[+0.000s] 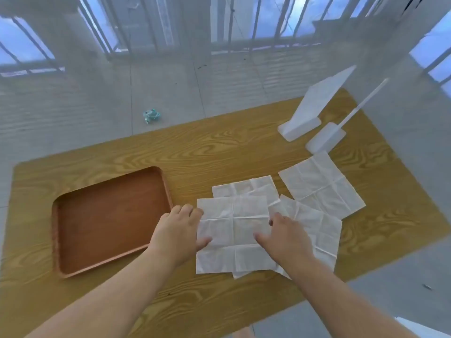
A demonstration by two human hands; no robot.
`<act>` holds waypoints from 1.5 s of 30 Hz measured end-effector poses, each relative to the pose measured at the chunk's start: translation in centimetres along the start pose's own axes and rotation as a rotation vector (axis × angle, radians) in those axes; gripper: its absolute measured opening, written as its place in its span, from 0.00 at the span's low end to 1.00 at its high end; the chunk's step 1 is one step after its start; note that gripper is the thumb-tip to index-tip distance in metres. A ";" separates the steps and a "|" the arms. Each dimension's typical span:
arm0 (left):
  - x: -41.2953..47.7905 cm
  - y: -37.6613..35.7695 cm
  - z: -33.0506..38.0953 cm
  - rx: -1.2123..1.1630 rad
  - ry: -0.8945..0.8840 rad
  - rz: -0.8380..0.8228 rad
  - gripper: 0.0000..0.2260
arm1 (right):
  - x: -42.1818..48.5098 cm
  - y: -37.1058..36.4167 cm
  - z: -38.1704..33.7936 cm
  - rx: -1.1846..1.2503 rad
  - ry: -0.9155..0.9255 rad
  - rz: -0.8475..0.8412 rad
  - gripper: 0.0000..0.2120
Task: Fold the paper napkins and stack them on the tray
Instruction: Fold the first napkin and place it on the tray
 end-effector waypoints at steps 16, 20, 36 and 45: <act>0.5 -1.1 0.0 -0.029 0.003 0.005 0.29 | 0.0 -0.1 0.3 0.258 0.002 -0.042 0.13; 0.2 -0.7 -0.1 -0.141 0.016 0.029 0.25 | -0.9 1.5 -0.3 0.390 0.064 -0.048 0.13; -3.8 -2.2 2.4 -0.410 -0.079 0.169 0.18 | -2.8 -1.0 -3.1 0.233 0.006 -0.272 0.05; -4.9 -3.3 2.5 -0.354 -0.139 0.141 0.21 | -4.1 -3.9 -3.9 0.289 -0.075 -0.355 0.03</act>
Point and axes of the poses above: each hand's wrist, its own x-axis towards the middle knuckle, its own y-axis out of the back of the hand, z = x × y, the point moved 2 cm from there along x, towards the middle knuckle, and after that the axes turned 12 degrees about -y, right-handed, at the moved point
